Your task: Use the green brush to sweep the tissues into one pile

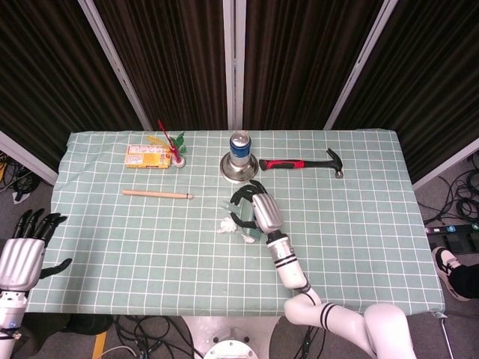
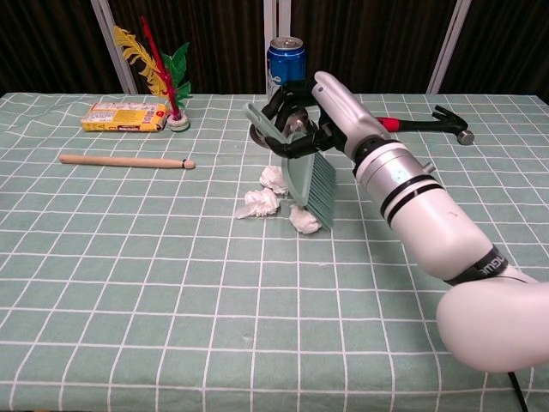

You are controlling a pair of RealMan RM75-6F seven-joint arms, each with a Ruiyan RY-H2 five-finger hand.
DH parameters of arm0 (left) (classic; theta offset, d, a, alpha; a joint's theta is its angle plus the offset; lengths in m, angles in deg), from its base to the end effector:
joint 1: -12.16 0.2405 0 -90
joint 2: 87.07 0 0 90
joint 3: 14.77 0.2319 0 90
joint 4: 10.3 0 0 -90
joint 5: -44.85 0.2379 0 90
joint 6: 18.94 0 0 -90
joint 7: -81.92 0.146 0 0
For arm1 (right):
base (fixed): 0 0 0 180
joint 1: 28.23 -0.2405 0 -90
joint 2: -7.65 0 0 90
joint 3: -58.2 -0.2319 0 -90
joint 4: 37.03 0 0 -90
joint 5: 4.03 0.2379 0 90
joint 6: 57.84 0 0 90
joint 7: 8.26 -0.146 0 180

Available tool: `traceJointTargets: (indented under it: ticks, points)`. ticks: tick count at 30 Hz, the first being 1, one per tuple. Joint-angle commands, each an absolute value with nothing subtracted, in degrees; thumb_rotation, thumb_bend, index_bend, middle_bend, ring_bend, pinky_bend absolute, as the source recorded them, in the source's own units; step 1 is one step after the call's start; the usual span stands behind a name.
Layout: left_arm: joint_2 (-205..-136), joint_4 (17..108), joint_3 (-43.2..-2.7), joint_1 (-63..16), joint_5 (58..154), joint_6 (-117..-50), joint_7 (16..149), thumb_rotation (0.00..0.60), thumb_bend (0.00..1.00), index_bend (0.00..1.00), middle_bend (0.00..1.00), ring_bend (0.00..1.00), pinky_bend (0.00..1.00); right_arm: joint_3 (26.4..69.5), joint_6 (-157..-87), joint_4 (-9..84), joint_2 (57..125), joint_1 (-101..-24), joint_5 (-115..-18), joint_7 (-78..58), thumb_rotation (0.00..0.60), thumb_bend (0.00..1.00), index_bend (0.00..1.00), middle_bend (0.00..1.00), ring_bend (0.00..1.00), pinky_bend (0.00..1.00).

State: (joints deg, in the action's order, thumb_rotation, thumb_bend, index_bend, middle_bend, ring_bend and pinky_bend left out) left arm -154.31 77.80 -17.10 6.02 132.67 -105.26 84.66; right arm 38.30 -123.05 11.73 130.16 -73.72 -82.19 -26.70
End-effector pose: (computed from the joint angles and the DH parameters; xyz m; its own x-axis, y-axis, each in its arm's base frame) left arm -0.3012 0.1888 0.1135 0.4579 -0.0237 0.8887 0.8869 -0.0570 -0.4585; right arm -0.0718 -0.3476 -0.1280 -0.2029 -0.2019 0.9582 -0.9143 -0.3113 -0.2592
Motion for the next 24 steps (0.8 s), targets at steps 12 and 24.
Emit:
traceJointTargets:
  ticks: [12, 24]
  points:
    - [-154.1, 77.8, -17.2, 5.8, 132.8, -105.3, 84.4, 0.600, 0.00, 0.18, 0.17, 0.06, 0.06, 34.7, -124.7, -2.3, 137.7, -82.7, -82.3, -32.0, 0.600, 0.44, 0.62, 0.60, 0.26, 0.12]
    - [-154.5, 77.3, -17.3, 5.6, 133.3, -105.6, 84.2, 0.600, 0.00, 0.18, 0.17, 0.06, 0.06, 40.0, -129.2, 9.4, 122.9, -75.6, -85.4, -29.6, 0.600, 0.44, 0.62, 0.61, 0.26, 0.12]
